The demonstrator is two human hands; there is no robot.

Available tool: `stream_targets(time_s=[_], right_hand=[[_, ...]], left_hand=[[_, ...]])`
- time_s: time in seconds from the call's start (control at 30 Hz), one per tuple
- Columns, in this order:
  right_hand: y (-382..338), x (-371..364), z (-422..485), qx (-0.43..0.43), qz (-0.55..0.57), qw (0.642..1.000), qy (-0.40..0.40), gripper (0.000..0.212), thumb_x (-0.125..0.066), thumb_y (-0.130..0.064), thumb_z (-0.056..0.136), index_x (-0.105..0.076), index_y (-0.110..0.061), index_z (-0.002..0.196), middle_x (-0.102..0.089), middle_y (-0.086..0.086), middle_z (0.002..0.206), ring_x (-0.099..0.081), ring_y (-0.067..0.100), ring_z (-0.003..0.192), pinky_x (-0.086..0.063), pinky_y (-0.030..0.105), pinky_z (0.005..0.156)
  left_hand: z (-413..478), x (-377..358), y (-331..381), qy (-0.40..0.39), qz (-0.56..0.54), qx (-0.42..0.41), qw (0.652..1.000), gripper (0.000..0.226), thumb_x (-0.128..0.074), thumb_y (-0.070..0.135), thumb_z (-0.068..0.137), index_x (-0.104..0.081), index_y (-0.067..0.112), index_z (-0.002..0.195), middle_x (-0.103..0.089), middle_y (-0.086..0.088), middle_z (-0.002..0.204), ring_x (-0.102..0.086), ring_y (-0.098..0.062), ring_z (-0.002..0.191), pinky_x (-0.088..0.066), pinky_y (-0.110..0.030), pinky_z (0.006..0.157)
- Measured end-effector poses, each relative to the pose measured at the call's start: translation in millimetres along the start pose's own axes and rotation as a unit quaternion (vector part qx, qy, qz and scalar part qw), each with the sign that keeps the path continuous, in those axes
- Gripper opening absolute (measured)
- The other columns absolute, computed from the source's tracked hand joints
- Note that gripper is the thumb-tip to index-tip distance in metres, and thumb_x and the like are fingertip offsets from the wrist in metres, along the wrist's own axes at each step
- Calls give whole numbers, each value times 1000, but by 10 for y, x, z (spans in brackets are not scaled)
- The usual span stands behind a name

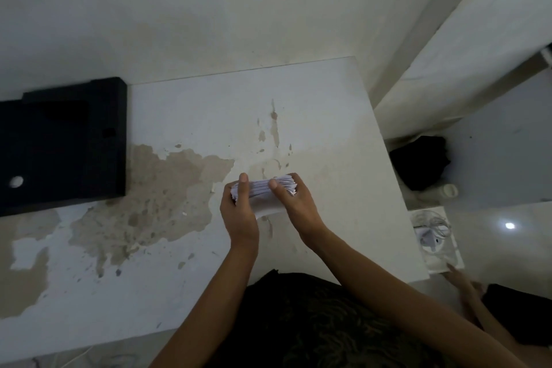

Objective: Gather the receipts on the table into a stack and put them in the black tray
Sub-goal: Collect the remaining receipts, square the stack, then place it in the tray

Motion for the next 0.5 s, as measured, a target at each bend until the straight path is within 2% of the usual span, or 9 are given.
stream_targets(time_s=[0.07,0.13,0.23,0.27,0.37,0.5], right_hand=[[-2,-8,-22,4,-7,1000,19,50,-58,-59,83,-59,-14,106,-64,2,99,-60,10,86,-44,17,72],[6,-14,-31,7,-17,1000,25,39,-56,-54,90,-61,-16,100,-64,-2,93,-60,10,83,-43,18,71],[4,-10,-41,19,-25,999,32,35,-54,-51,93,-61,-16,92,-64,-1,88,-59,12,82,-43,20,71],[-8,-9,-44,25,-31,999,36,33,-54,-47,96,-61,-15,91,-64,0,89,-59,11,82,-43,20,71],[-36,-32,-35,36,-38,998,40,32,-50,-40,100,-63,-10,94,-66,3,94,-59,11,84,-44,20,73],[-55,-18,-70,57,-37,998,7,46,-51,-58,89,-59,-16,107,-65,-4,98,-61,7,86,-48,12,69]], left_hand=[[-3,-26,16,24,6,-25,999,30,-54,48,91,-62,21,83,-64,6,81,-62,-15,81,-53,-40,82],[2,-39,54,41,17,-62,997,31,-57,40,93,-58,10,84,-61,5,78,-57,-8,73,-50,-27,75],[63,-11,111,54,64,-119,989,25,-58,28,94,-59,5,84,-66,-3,81,-59,-9,76,-45,-11,76],[93,2,120,51,71,-132,987,24,-56,26,95,-60,5,84,-67,-4,82,-60,-10,78,-45,-11,79],[152,21,113,37,80,-141,986,25,-50,25,98,-62,9,83,-69,1,80,-63,-11,81,-46,-21,82],[166,-18,84,16,59,-108,992,33,-46,29,100,-61,19,71,-66,2,75,-62,-15,76,-47,-25,73]])
Point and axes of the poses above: each hand's wrist, its own z-axis towards the middle knuckle, its own x-axis out of the back of the hand, y = z × x, the point moved 3 cm from there along z, towards the middle knuckle
